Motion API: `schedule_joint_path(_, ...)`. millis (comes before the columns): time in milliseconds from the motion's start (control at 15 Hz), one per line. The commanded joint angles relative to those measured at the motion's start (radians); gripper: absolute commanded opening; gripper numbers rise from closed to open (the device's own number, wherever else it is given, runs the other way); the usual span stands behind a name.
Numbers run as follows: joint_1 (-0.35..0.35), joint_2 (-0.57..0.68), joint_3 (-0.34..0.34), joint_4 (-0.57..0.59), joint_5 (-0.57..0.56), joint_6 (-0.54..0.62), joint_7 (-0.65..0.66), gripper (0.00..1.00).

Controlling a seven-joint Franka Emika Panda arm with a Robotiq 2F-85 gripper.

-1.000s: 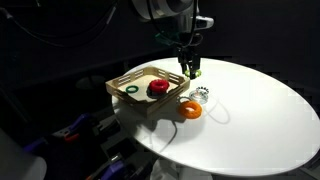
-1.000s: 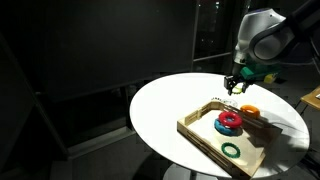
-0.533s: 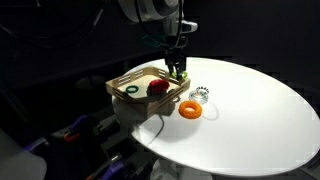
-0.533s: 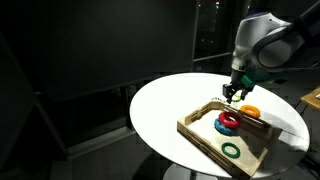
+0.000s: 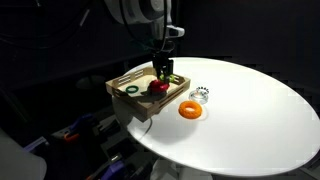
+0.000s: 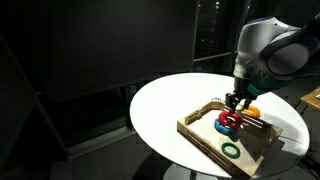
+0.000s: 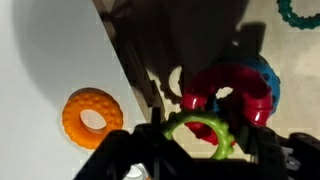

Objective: Put the yellow ring on top of the red ring

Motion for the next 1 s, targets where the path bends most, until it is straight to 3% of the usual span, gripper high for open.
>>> schedule_joint_path(0, -0.028, -0.038, 0.035, -0.053, 0.054, 0.019, -0.062, 0.44)
schedule_joint_path(800, 0.005, -0.005, 0.026, -0.079, 0.012, 0.118, -0.026, 0.44)
schedule_joint_path(867, 0.01, -0.002, 0.021, -0.079, -0.001, 0.118, -0.019, 0.52)
schedule_joint_path(933, 0.014, -0.001, 0.018, -0.08, -0.014, 0.12, -0.013, 0.92)
